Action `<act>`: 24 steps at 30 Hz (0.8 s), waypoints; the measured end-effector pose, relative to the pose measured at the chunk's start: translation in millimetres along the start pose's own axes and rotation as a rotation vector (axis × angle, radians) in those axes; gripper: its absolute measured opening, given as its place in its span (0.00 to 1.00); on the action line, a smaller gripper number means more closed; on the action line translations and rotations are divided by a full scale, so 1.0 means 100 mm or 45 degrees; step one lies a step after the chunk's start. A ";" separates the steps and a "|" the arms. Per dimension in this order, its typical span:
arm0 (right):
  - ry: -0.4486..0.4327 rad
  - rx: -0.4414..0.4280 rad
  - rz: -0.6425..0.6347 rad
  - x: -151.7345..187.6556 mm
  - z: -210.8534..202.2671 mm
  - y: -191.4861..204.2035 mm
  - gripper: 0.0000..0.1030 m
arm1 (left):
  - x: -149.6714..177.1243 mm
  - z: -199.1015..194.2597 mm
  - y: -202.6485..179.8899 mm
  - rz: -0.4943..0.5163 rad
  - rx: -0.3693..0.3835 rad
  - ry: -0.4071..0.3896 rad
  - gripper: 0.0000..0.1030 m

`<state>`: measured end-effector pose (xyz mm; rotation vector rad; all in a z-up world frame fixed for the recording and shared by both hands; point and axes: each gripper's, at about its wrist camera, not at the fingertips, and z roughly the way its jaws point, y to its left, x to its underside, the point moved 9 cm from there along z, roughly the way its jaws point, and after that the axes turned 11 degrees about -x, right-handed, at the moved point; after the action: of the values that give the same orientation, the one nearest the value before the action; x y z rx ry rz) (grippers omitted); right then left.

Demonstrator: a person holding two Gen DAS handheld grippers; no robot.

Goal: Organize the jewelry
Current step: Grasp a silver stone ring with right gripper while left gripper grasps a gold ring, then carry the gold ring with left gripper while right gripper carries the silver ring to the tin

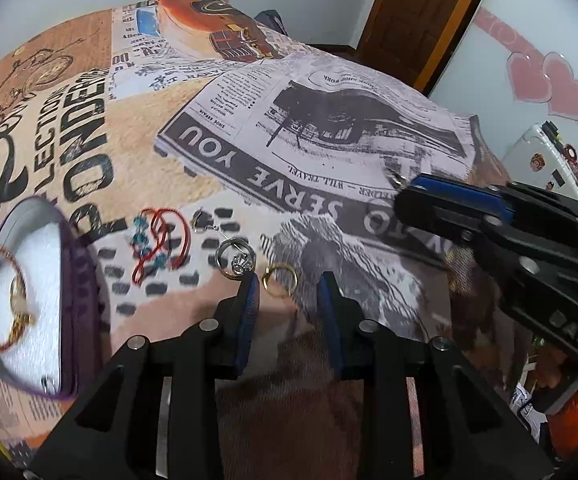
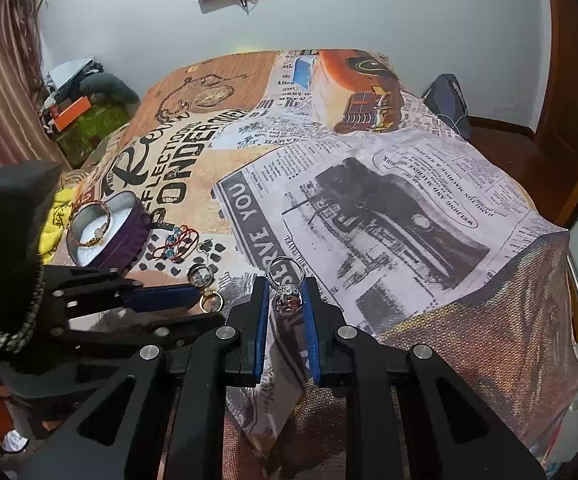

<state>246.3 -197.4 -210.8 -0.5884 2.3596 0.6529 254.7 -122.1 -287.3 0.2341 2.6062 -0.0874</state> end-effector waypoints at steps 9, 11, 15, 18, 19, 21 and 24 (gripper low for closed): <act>-0.021 0.002 -0.009 -0.04 -0.08 -0.03 0.15 | -0.01 0.06 -0.05 0.120 -0.069 -0.050 0.18; -0.019 0.001 -0.009 -0.04 -0.08 -0.03 0.15 | 0.00 0.04 -0.03 0.107 -0.059 -0.053 0.18; -0.014 -0.006 -0.014 -0.04 -0.08 -0.01 0.15 | 0.02 -0.04 0.04 0.080 -0.085 -0.068 0.18; -0.018 -0.014 -0.024 -0.06 -0.08 0.04 0.15 | 0.02 -0.14 0.09 0.044 -0.096 -0.090 0.18; -0.020 -0.018 -0.029 -0.07 -0.08 0.07 0.15 | 0.01 -0.17 0.11 0.034 -0.101 -0.098 0.18; -0.025 -0.022 -0.038 -0.09 -0.08 0.11 0.15 | -0.02 -0.25 0.16 0.009 -0.109 -0.124 0.18; -0.035 -0.027 -0.062 -0.14 -0.08 0.20 0.15 | -0.05 -0.40 0.27 -0.032 -0.120 -0.166 0.18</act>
<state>241.7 -183.4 -190.3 -0.6401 2.3086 0.6609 244.2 -92.1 -250.2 0.1562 2.4765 0.0112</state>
